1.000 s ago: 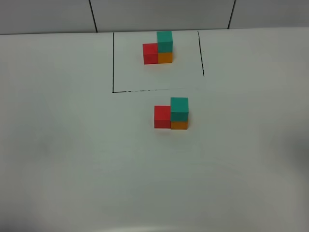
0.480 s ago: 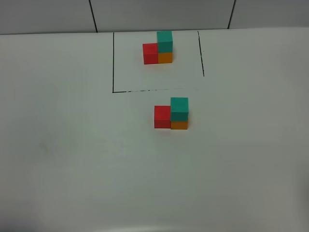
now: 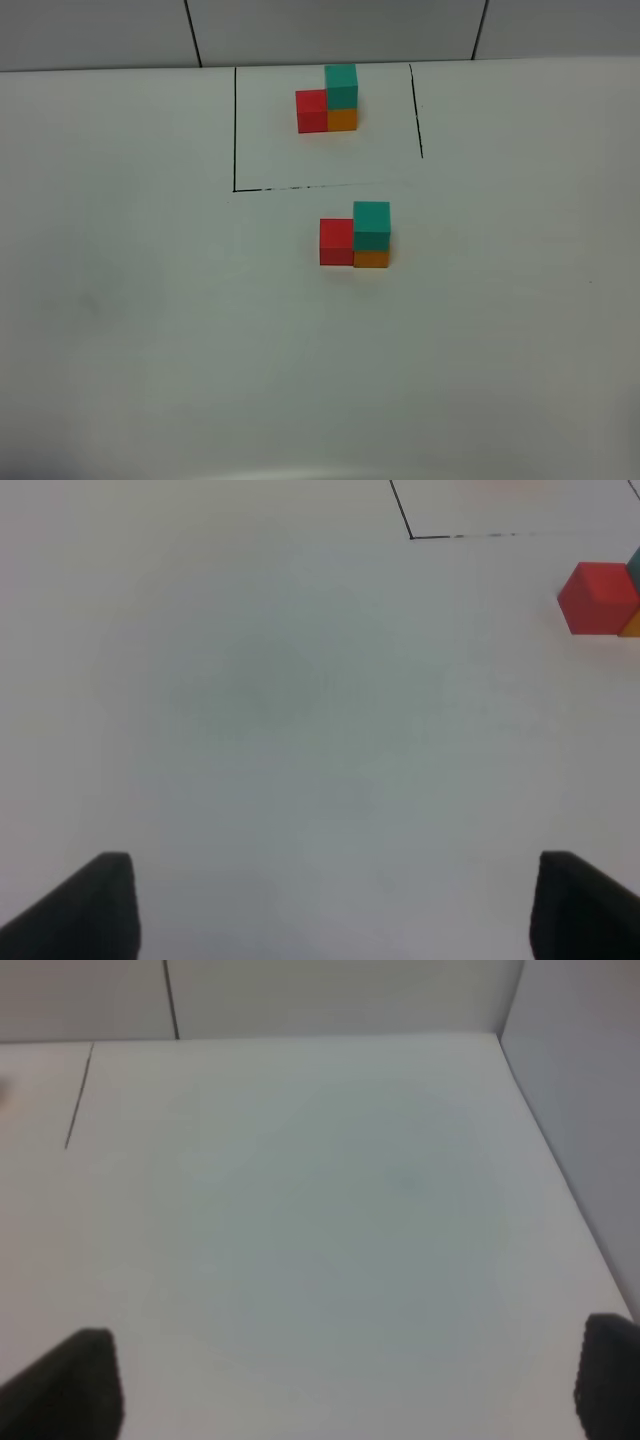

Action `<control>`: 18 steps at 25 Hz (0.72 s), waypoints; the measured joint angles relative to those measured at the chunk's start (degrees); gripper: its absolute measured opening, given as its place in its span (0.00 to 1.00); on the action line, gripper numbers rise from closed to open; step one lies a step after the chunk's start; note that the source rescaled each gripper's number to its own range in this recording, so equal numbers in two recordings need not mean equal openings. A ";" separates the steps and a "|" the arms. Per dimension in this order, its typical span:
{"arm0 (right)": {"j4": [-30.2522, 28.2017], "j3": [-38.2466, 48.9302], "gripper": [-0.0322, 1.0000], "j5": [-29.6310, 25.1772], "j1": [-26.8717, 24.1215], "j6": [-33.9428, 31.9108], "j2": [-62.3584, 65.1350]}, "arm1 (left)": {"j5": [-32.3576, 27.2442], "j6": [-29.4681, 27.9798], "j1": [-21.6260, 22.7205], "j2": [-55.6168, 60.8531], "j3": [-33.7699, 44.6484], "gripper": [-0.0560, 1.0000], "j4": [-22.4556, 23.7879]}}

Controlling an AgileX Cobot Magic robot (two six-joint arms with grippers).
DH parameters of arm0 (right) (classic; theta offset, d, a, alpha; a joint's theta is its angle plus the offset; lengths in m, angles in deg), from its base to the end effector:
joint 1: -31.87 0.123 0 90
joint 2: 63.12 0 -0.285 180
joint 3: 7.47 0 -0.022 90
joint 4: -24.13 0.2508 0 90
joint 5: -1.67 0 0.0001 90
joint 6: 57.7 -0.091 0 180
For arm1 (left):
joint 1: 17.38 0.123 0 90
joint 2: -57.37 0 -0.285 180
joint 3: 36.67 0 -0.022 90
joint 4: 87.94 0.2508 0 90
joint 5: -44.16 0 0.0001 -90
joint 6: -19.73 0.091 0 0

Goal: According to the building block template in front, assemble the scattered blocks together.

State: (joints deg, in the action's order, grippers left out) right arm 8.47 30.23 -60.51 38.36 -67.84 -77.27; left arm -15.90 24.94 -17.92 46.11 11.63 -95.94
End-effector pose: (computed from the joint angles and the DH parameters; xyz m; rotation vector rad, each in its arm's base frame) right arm -0.0090 -0.0229 0.3301 0.0915 1.9623 -0.1330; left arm 0.0041 -0.0110 0.2803 0.1051 2.0789 -0.1189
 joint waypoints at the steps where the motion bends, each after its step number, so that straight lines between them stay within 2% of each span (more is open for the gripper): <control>1: -0.05 0.51 0.86 -0.53 0.00 0.00 1.25 | 0.00 0.00 0.00 0.00 0.00 0.68 0.00; 5: -0.05 4.00 0.86 -1.40 0.00 -0.83 6.12 | 0.00 0.00 0.00 0.00 0.00 0.68 0.00; 11: 0.97 10.09 0.86 -1.00 0.00 -1.31 6.80 | 0.00 0.00 0.00 0.00 0.00 0.68 0.00; 15: 1.44 10.95 0.86 -0.60 -0.58 -0.64 6.80 | 0.00 0.00 0.00 0.00 0.00 0.68 0.00; 18: 1.75 10.95 0.82 -0.36 -2.79 -0.27 6.80 | 0.00 0.00 0.00 0.00 0.00 0.68 0.00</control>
State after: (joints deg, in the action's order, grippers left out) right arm 10.23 41.19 -60.87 35.57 -68.11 -70.47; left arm -15.90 24.94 -17.92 46.11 11.63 -95.94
